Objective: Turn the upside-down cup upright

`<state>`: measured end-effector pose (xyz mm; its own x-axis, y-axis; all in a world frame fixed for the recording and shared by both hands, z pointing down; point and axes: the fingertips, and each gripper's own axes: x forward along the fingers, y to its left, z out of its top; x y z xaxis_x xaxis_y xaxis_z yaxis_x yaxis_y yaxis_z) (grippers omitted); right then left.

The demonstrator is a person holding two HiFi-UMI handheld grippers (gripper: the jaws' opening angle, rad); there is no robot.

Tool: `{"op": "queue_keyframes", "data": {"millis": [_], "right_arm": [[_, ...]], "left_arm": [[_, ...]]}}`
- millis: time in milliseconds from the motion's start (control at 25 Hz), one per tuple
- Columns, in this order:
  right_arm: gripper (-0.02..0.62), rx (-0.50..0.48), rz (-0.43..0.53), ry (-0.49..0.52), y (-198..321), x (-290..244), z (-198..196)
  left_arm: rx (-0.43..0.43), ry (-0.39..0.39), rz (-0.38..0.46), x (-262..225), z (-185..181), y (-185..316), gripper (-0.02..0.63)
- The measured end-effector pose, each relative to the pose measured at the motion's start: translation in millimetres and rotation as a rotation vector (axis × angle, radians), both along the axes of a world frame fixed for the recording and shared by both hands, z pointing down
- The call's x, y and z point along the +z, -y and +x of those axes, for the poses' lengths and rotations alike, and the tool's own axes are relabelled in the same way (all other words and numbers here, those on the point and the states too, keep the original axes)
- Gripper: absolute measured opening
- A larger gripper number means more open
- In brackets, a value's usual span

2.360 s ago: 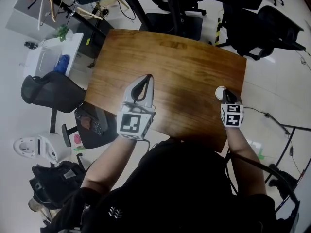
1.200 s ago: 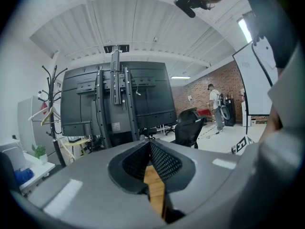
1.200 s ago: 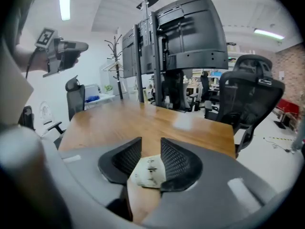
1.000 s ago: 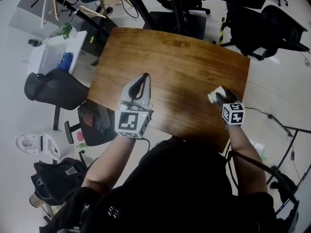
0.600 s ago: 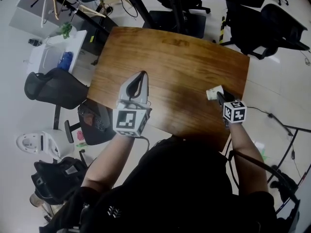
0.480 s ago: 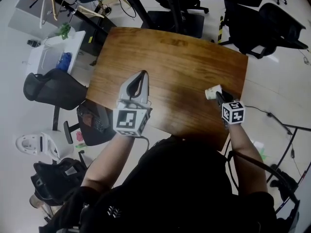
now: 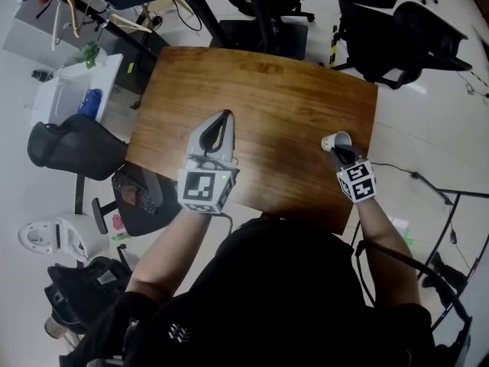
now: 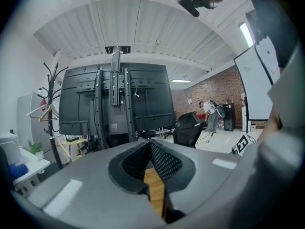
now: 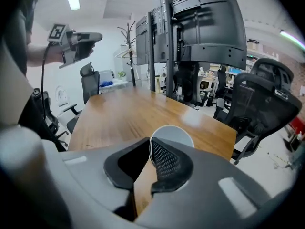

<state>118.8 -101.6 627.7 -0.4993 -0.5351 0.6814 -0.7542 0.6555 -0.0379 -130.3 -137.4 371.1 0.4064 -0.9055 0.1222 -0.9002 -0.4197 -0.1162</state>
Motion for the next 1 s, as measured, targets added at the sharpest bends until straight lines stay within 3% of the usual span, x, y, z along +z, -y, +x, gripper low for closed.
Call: {"op": "queue_keyframes", "data": {"millis": [120,1000], "right_arm": [[0.021,-0.049,-0.005,-0.043,-4.3,1.9,-6.6],[0.071,-0.102,-0.059,0.031,-27.1,4.4,-44.7]], "left_arm": [[0.006,-0.003,0.005,-1.5,2.0,1.9,0.0],[-0.008,-0.023,0.016,-6.1,-10.7,1.1,0.0]]}}
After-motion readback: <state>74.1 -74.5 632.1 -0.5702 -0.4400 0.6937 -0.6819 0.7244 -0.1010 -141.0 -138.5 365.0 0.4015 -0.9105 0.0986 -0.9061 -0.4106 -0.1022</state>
